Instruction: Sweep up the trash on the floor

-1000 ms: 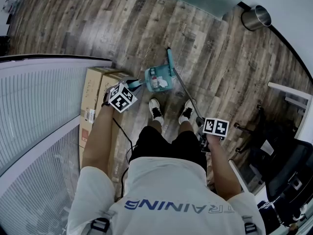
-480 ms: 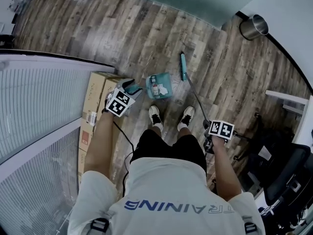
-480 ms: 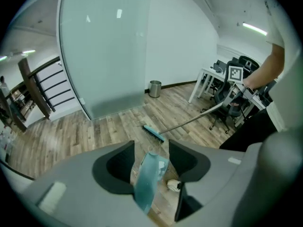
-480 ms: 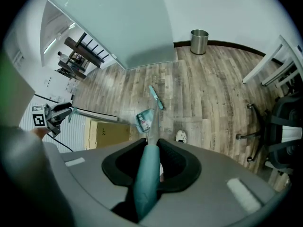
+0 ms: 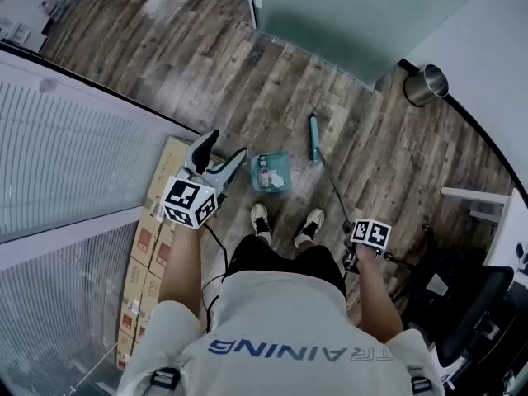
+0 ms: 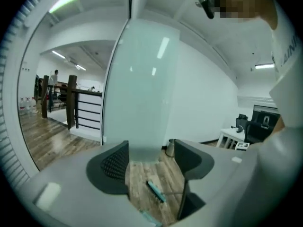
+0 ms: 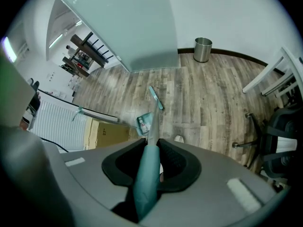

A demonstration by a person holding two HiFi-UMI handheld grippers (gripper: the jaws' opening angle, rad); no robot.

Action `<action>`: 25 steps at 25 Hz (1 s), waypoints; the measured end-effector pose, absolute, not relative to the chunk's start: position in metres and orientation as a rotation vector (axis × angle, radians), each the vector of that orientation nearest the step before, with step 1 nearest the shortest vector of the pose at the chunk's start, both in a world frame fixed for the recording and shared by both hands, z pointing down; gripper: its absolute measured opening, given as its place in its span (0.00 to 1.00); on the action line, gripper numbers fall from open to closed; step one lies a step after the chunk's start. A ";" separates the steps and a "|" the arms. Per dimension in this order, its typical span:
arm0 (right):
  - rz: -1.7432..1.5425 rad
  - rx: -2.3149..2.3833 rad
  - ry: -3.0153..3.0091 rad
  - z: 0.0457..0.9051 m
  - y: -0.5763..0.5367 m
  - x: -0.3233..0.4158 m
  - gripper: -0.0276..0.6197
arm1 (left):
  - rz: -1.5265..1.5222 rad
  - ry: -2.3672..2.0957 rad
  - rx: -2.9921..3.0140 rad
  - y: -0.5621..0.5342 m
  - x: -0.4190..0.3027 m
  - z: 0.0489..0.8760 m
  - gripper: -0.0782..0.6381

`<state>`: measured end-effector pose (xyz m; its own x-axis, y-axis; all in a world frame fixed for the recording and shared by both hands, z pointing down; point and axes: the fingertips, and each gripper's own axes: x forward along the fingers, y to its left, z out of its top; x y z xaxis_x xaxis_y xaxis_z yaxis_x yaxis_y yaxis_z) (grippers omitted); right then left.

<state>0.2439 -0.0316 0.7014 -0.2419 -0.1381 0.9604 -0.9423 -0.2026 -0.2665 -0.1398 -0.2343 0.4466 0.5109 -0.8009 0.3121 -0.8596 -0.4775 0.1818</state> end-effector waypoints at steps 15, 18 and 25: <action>1.338 1.425 -1.596 0.629 -0.102 0.226 0.20 | -0.017 -1.734 2.464 -0.210 -0.113 0.319 0.11; 1.293 1.420 -1.621 0.619 -0.115 0.221 0.20 | -0.015 -1.743 2.477 -0.205 -0.100 0.309 0.11; 1.254 1.397 -1.682 0.604 -0.134 0.204 0.20 | -0.014 -1.743 2.510 -0.201 -0.086 0.297 0.11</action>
